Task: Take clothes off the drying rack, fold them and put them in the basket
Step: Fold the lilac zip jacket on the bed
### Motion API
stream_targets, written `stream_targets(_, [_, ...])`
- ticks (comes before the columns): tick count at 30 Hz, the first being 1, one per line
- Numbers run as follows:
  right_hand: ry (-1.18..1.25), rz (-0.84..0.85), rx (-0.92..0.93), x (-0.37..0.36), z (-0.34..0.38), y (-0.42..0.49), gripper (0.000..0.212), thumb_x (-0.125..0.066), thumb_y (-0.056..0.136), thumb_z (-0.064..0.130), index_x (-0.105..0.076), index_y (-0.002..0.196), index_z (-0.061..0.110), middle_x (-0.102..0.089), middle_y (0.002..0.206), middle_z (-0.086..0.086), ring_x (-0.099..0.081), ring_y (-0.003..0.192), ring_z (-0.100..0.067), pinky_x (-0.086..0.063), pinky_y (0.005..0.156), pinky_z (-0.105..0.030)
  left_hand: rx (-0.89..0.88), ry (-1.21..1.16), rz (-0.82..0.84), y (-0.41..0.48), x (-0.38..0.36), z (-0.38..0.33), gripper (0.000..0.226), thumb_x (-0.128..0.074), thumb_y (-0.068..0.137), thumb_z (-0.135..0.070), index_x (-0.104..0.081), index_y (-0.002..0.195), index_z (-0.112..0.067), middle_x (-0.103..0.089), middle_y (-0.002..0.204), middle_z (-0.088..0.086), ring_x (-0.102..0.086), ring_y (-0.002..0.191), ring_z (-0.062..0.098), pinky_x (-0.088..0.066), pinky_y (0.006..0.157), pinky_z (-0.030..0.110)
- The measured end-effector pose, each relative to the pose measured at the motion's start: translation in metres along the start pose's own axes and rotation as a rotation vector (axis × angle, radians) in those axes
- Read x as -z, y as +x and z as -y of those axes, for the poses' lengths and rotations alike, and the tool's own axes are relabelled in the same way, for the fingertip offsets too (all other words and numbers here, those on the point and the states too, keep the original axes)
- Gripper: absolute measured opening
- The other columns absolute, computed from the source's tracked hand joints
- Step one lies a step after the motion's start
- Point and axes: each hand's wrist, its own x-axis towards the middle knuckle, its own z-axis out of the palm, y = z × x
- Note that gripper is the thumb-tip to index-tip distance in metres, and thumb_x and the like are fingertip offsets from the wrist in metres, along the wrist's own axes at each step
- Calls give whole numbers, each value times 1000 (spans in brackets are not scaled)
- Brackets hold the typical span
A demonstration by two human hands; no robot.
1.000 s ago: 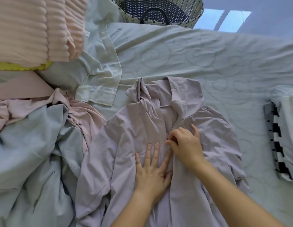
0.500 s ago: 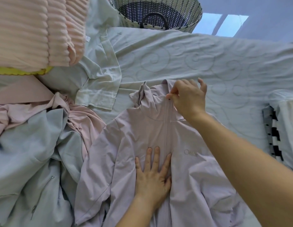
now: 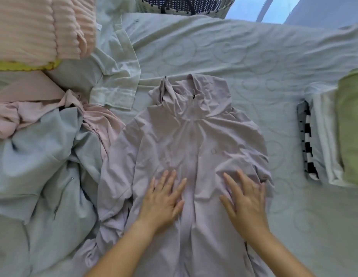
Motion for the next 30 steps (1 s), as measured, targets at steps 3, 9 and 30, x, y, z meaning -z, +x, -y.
stream_targets(3, [-41, 135, 5, 1, -15, -90, 57, -26, 93, 61, -39, 140, 32, -37, 145, -9, -38, 129, -27, -16, 110, -58, 6, 31, 31, -71, -6, 6, 62, -35, 87, -53, -36, 143, -27, -43, 147, 10, -34, 137, 27, -22, 107, 49])
stream_targets(9, [-14, 274, 172, 2, -6, -209, 73, -50, 72, 66, -44, 134, 26, -44, 136, -5, -44, 123, -24, -10, 115, -45, 7, -105, 128, -214, -6, -13, 81, -48, 81, -61, -33, 147, -17, -34, 152, 10, -29, 140, 28, -22, 110, 46])
stream_targets(30, [436, 181, -194, 14, -22, -197, 18, -56, 92, 6, -56, 84, 23, -59, 77, 6, -54, 75, -19, -40, 64, -28, 366, -512, -7, -203, -11, -87, 2, -56, 86, -17, -57, 84, -16, -61, 75, 0, -59, 72, 26, -44, 59, 36])
